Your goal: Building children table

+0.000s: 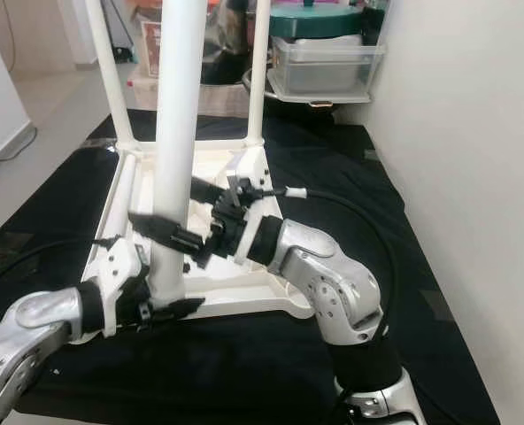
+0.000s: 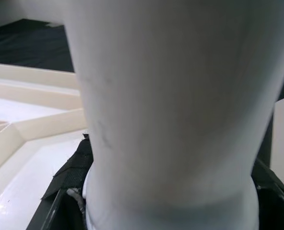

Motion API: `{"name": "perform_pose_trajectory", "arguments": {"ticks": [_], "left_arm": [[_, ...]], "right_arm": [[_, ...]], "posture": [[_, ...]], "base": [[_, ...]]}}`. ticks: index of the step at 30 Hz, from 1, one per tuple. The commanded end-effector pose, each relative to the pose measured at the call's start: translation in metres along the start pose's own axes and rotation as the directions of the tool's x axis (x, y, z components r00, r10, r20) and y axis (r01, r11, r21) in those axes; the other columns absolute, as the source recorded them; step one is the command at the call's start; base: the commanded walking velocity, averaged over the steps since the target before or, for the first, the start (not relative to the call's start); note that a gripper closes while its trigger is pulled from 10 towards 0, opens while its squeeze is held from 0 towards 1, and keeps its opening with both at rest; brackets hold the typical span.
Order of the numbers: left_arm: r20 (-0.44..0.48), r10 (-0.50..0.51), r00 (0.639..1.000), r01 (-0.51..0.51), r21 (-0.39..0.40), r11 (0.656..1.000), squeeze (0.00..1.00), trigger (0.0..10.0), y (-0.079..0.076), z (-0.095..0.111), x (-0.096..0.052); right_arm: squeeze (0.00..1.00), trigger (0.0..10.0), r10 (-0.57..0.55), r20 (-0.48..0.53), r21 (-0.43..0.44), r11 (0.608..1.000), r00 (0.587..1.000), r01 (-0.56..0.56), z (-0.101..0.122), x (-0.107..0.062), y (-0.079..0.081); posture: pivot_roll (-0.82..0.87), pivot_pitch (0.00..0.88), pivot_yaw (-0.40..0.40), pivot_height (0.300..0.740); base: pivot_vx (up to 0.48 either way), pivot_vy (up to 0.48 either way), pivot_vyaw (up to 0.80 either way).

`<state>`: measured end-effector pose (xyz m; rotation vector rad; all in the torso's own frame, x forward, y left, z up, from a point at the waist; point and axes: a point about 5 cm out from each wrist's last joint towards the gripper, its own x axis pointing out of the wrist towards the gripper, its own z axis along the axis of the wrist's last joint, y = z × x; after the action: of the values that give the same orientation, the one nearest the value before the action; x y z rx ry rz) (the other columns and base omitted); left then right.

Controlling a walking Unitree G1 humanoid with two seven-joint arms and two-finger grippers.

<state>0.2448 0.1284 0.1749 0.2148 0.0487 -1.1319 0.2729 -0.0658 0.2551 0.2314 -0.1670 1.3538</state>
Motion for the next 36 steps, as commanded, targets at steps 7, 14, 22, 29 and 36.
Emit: {"name": "perform_pose_trajectory", "arguments": {"ticks": [7, 14, 22, 29, 36], "left_arm": [[-0.034, -0.158, 0.987, 0.157, -0.021, 0.987, 0.00, 10.0, -0.014, 0.008, -0.017], [-0.135, -0.302, 0.944, 0.292, -0.094, 0.952, 0.00, 10.0, -0.031, -0.006, -0.033], [-0.143, -0.345, 0.928, 0.329, -0.123, 0.936, 0.00, 10.0, -0.033, -0.006, -0.035], [-0.139, -0.384, 0.913, 0.365, -0.144, 0.920, 0.00, 10.0, -0.030, -0.007, -0.033], [-0.152, -0.417, 0.896, 0.396, -0.152, 0.906, 0.00, 10.0, -0.027, -0.009, -0.032]], "right_arm": [[0.00, 10.0, 0.144, -0.005, 0.052, 0.988, 0.989, -0.144, 0.004, -0.001, 0.004], [0.00, 10.0, 0.272, 0.032, 0.110, 0.955, 0.962, -0.274, 0.011, 0.000, 0.014], [0.00, 10.0, 0.358, 0.041, 0.152, 0.920, 0.933, -0.360, 0.014, -0.002, 0.025], [0.00, 8.6, 0.433, 0.061, 0.212, 0.875, 0.899, -0.435, 0.008, 0.002, 0.043], [0.00, 8.9, 0.460, 0.064, 0.256, 0.850, 0.885, -0.460, 0.000, 0.006, 0.052]], "posture": [[0.09, 0.000, -0.061, 0.740], [0.09, 0.000, -0.059, 0.740], [0.09, 0.000, -0.058, 0.740], [0.08, 0.000, -0.048, 0.740], [0.08, 0.000, -0.046, 0.740]], "base": [[0.000, 0.000, 0.00], [0.000, 0.000, 0.00], [0.000, 0.000, 0.00], [0.000, 0.000, 0.00], [0.000, 0.000, 0.00]]}}
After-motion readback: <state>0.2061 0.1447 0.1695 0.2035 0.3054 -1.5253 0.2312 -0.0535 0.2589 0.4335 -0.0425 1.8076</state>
